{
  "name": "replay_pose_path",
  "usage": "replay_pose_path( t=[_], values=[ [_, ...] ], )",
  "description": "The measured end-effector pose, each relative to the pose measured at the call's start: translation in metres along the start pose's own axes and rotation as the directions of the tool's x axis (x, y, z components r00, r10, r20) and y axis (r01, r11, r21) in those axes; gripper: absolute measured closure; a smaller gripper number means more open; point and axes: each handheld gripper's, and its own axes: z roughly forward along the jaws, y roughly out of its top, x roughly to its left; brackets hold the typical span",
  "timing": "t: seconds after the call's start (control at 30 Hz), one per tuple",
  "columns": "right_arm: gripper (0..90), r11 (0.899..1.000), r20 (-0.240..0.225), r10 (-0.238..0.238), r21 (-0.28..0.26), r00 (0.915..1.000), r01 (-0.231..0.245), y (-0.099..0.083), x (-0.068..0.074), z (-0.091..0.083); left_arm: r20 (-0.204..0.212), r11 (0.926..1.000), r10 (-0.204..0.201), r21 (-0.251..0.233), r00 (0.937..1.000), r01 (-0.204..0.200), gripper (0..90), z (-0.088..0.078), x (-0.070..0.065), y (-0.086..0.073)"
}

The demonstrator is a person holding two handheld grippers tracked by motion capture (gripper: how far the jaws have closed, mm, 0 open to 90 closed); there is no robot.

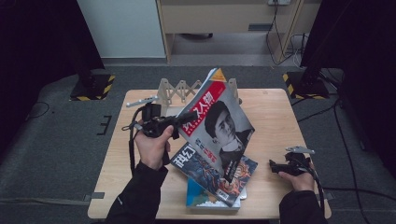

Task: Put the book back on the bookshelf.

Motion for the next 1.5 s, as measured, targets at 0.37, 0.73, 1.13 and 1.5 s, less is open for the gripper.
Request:
replay_pose_path(
  t=[0.37, 0.73, 1.13, 1.5],
  values=[
    [0.3, 1.000, 0.000, 0.001, -0.010, 1.0000, -0.001, -0.001, 0.000, 0.000, -0.096, 0.9967, -0.015, -0.081, 0.9953, 0.007, 86.3, -0.047, 0.022, 0.020],
    [0.3, 1.000, 0.000, 0.001, -0.010, 1.0000, -0.001, -0.001, 0.000, 0.000, -0.183, 0.9922, -0.016, -0.125, 0.9830, -0.008, 86.3, -0.086, 0.036, 0.033],
    [0.3, 1.000, 0.000, 0.001, -0.010, 1.0000, -0.001, -0.001, 0.000, 0.000, -0.275, 0.9883, -0.015, -0.150, 0.9614, -0.027, 86.3, -0.122, 0.051, 0.039],
    [0.3, 1.000, 0.000, 0.001, -0.010, 1.0000, -0.001, -0.001, 0.000, 0.000, -0.358, 0.9877, -0.014, -0.150, 0.9334, -0.043, 86.3, -0.132, 0.064, 0.044]
  ],
)
